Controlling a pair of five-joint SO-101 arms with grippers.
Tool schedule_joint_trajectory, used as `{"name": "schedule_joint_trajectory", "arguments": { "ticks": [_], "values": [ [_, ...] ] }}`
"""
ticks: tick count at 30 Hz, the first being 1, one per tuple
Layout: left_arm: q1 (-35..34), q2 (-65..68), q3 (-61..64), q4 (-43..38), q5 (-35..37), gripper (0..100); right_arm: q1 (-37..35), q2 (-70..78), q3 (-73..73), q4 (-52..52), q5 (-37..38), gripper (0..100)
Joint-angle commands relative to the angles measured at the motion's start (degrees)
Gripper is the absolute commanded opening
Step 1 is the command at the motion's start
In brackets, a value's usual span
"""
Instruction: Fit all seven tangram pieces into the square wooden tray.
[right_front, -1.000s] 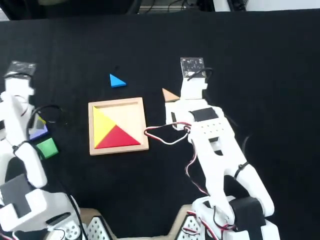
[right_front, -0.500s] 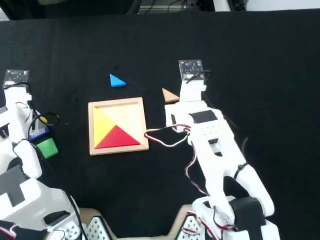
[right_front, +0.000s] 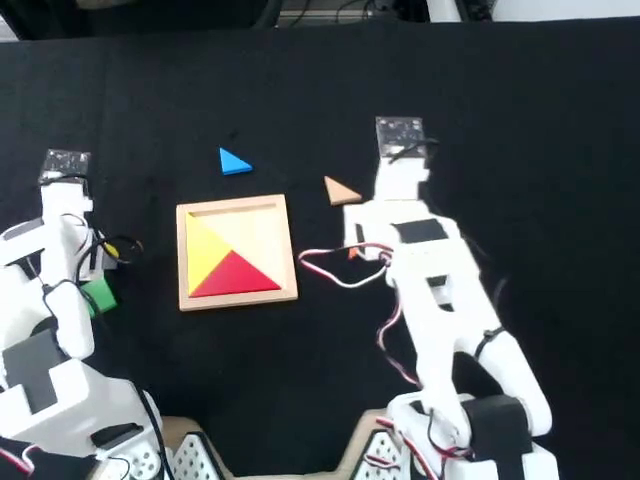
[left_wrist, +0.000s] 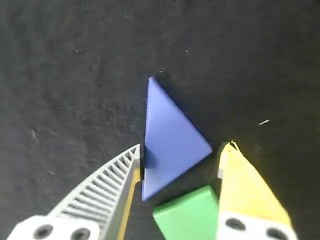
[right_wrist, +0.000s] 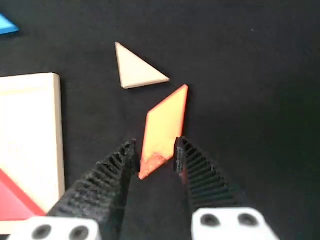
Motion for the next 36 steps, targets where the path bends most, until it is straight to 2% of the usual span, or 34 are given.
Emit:
{"name": "schedule_joint_trajectory", "arguments": {
  "ticks": [1,5,10,13,17,23,27,31,36],
  "values": [
    [2.77,-0.18,-1.1,0.44,2.99,24,1.67,1.71,-5.05,2.29,0.7,12.5],
    [6.29,-0.62,-2.77,1.93,4.92,24,0.97,9.98,-12.0,7.03,0.7,12.7],
    [12.35,-0.62,-10.51,13.19,10.55,24,0.53,20.7,-22.02,11.87,1.93,14.6],
    [12.7,-0.62,-17.8,20.48,15.56,25,0.53,22.11,-23.43,11.96,2.46,18.8],
    [12.09,-0.62,-22.64,25.05,17.41,25,-1.23,22.11,-23.69,13.19,3.16,20.6],
    [12.18,-0.62,-22.73,25.85,17.49,25,-4.75,22.11,-23.6,13.54,3.25,20.6],
    [12.0,-0.62,-23.25,31.3,18.11,25,-5.8,22.2,-23.69,13.45,3.25,20.5],
    [11.91,-0.62,-21.41,38.15,25.23,25,-5.54,22.73,-24.13,13.1,3.52,20.5],
    [10.59,-0.62,-16.84,40.35,29.19,24,-4.31,26.77,-27.03,13.45,3.6,20.5]
  ]
}}
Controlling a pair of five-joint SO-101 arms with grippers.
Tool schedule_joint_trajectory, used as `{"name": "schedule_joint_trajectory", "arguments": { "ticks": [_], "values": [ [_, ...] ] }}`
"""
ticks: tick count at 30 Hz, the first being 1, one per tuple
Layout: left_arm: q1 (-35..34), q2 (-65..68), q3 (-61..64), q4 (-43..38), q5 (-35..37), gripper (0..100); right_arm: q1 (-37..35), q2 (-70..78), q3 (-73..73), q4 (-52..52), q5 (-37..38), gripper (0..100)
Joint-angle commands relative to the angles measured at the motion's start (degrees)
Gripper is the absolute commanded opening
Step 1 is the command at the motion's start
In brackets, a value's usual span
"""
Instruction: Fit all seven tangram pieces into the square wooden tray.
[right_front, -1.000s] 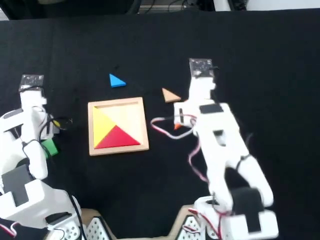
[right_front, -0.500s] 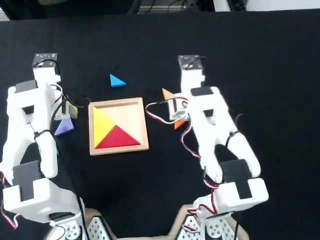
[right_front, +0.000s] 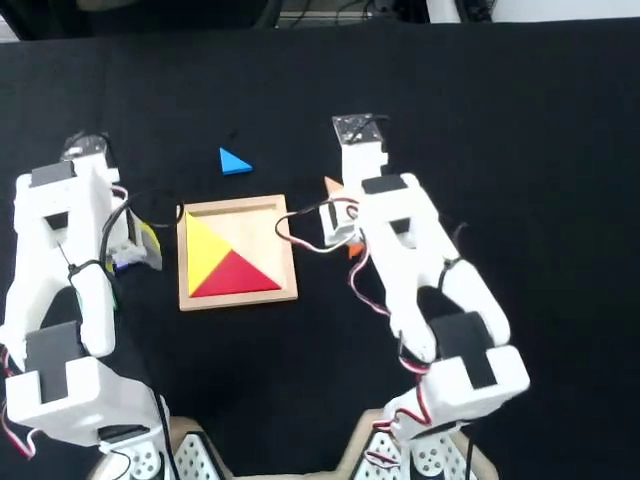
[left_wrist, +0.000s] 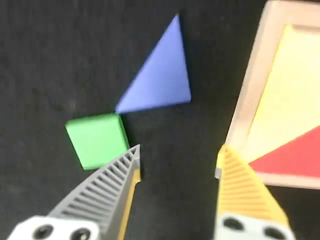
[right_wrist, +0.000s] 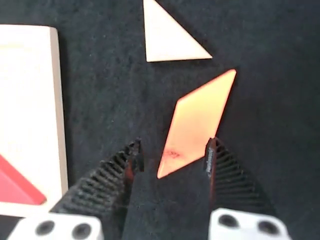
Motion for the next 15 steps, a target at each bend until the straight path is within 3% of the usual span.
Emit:
{"name": "schedule_joint_trajectory", "arguments": {
  "ticks": [1,7,15],
  "values": [
    [-2.15,-0.88,1.54,0.97,2.81,24,0.79,2.15,-5.67,0.53,0.53,20.5],
    [-5.67,-0.88,2.77,0.35,2.99,24,0.97,4.09,-8.13,0.53,0.62,20.5],
    [-5.76,-0.88,9.63,-7.65,2.99,24,3.08,4.18,-7.96,0.62,1.58,20.5]
  ]
}}
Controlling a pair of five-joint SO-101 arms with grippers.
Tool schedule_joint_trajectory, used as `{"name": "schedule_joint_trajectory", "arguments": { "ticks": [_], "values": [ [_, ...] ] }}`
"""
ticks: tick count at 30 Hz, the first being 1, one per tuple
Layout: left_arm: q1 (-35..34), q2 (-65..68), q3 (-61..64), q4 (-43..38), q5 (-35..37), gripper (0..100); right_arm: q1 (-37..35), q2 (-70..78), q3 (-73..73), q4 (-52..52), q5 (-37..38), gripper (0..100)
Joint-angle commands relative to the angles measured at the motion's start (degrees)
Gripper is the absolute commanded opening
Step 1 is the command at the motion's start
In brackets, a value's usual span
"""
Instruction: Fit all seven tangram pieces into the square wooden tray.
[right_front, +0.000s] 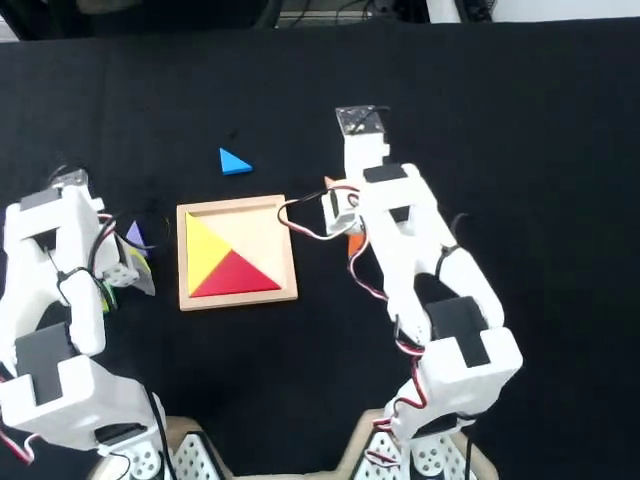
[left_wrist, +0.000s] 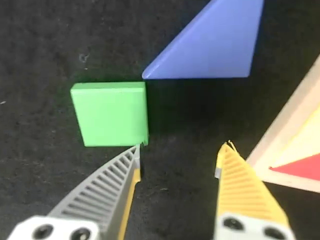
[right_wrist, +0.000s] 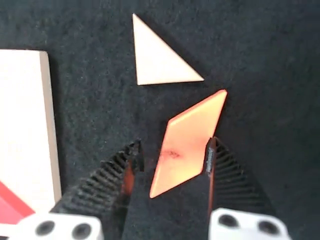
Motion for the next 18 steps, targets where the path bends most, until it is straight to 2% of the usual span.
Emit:
{"name": "schedule_joint_trajectory", "arguments": {
  "ticks": [1,7,12,18],
  "values": [
    [-0.4,-0.88,0.48,-2.02,0.62,24,1.67,0.04,-2.95,0.62,2.2,20.5],
    [-0.4,-0.88,0.48,-2.11,0.62,24,1.05,2.95,-4.79,1.67,2.55,20.4],
    [-0.4,-0.88,0.57,-2.11,0.62,24,0.79,-2.86,-7.43,7.38,2.55,20.4],
    [-0.31,-0.79,0.57,-2.11,0.62,24,-2.02,-5.05,-0.92,0.09,2.81,20.4]
  ]
}}
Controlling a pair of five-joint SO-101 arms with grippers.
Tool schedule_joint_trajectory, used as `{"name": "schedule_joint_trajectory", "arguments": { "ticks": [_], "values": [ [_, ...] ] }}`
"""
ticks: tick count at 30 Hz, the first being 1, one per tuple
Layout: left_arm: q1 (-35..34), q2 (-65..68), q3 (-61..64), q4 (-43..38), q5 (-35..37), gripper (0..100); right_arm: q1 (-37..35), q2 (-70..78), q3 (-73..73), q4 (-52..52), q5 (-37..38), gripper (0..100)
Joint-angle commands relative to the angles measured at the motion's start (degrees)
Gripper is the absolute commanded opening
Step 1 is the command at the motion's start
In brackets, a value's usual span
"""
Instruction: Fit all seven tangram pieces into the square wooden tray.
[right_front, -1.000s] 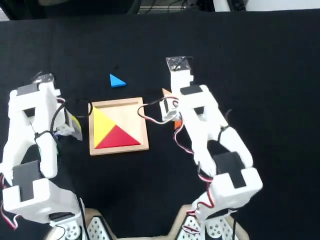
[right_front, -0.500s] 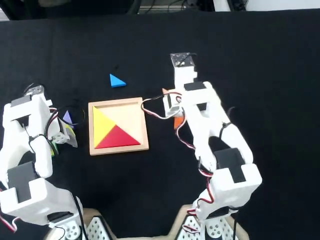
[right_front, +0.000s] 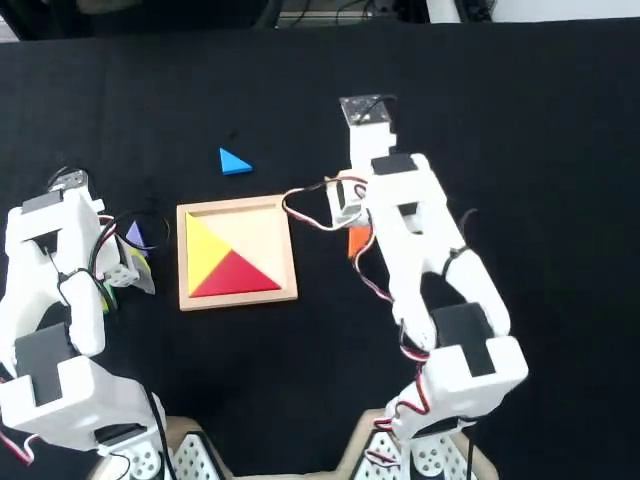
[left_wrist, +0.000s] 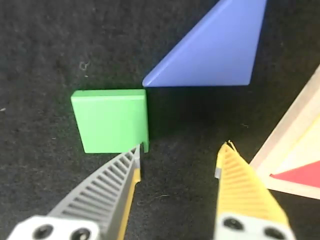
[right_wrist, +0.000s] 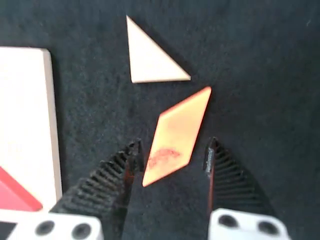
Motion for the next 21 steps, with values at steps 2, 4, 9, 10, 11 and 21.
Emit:
{"name": "schedule_joint_trajectory", "arguments": {
  "ticks": [2,4,9,10,11,21],
  "values": [
    [-0.31,-0.7,0.04,-0.62,0.62,24,-3.6,-1.98,1.36,-4.13,0.79,20.4],
    [-0.31,-0.53,0.04,-0.62,0.62,24,-3.96,-0.84,0.31,-4.04,0.79,20.4],
    [-0.31,-0.62,0.31,-0.62,0.62,24,-2.9,4.0,-2.33,-3.78,0.79,20.4],
    [-0.31,-0.53,0.31,-0.62,0.62,24,-2.64,4.7,-2.68,-3.69,0.79,20.4],
    [-0.31,-0.44,0.31,-0.62,0.62,24,-2.02,5.23,-3.12,-3.16,0.79,20.3],
    [-0.31,-0.53,1.19,-2.46,0.62,24,-1.49,5.76,-4.88,0.62,1.93,17.0]
  ]
}}
